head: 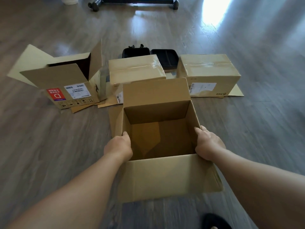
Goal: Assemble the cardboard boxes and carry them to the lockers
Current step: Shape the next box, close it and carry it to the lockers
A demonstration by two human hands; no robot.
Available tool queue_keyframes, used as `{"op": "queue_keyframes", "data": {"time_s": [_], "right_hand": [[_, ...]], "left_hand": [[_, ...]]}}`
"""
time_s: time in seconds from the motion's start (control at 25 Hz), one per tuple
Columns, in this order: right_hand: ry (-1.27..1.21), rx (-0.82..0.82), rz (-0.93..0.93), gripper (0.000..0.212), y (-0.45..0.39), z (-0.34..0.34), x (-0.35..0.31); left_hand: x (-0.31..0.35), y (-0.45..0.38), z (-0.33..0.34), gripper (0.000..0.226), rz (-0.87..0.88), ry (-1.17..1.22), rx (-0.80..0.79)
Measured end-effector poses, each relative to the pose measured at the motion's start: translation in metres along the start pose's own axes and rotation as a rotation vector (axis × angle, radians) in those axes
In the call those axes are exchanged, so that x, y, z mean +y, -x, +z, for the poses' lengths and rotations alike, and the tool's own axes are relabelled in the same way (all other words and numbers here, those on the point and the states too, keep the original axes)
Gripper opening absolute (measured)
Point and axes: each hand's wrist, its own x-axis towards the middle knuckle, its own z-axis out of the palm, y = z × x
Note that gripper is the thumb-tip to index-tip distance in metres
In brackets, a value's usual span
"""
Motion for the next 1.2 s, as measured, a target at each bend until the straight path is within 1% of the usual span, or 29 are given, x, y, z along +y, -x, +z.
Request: {"op": "queue_keyframes", "data": {"time_s": [0.12, 0.24, 0.36, 0.52, 0.64, 0.72, 0.76, 0.8, 0.84, 0.88, 0.96, 1.08, 1.2], "right_hand": [[-0.006, -0.006, -0.078, 0.082, 0.001, 0.0, -0.036], [0.011, 0.012, -0.192, 0.071, 0.0, 0.008, -0.092], [0.031, 0.029, -0.374, 0.062, -0.005, 0.02, -0.163], [0.095, -0.03, -0.621, 0.057, -0.003, 0.048, -0.248], [0.131, -0.054, -0.733, 0.062, 0.007, 0.073, -0.291], [0.174, -0.044, -0.796, 0.055, 0.017, 0.088, -0.313], [0.183, -0.036, -0.821, 0.049, 0.022, 0.094, -0.32], [0.191, -0.031, -0.841, 0.043, 0.026, 0.098, -0.325], [0.188, -0.032, -0.861, 0.042, 0.029, 0.101, -0.328], [0.173, -0.04, -0.88, 0.047, 0.031, 0.102, -0.329], [0.118, -0.069, -0.908, 0.059, 0.027, 0.097, -0.326], [0.013, -0.055, -0.915, 0.045, 0.007, 0.083, -0.309], [-0.006, -0.075, -0.821, 0.038, -0.02, 0.07, -0.28]], "left_hand": [[-0.038, 0.008, -0.01, 0.069, -0.079, 0.019, 0.038], [-0.088, 0.02, -0.03, 0.054, -0.165, 0.014, 0.07], [-0.151, 0.035, -0.042, 0.041, -0.31, -0.012, 0.056], [-0.229, 0.064, -0.028, 0.011, -0.488, 0.016, 0.023], [-0.279, 0.086, -0.007, 0.009, -0.554, 0.034, 0.007], [-0.301, 0.101, 0.008, 0.042, -0.577, 0.07, -0.005], [-0.304, 0.108, 0.012, 0.057, -0.604, 0.099, -0.002], [-0.304, 0.112, 0.014, 0.066, -0.641, 0.143, 0.01], [-0.301, 0.115, 0.013, 0.069, -0.674, 0.16, 0.028], [-0.298, 0.114, 0.012, 0.07, -0.683, 0.171, 0.07], [-0.288, 0.101, 0.009, 0.065, -0.648, 0.153, 0.106], [-0.252, 0.067, -0.001, 0.048, -0.522, 0.243, 0.12], [-0.199, 0.029, -0.009, 0.042, -0.381, 0.246, 0.166]]}}
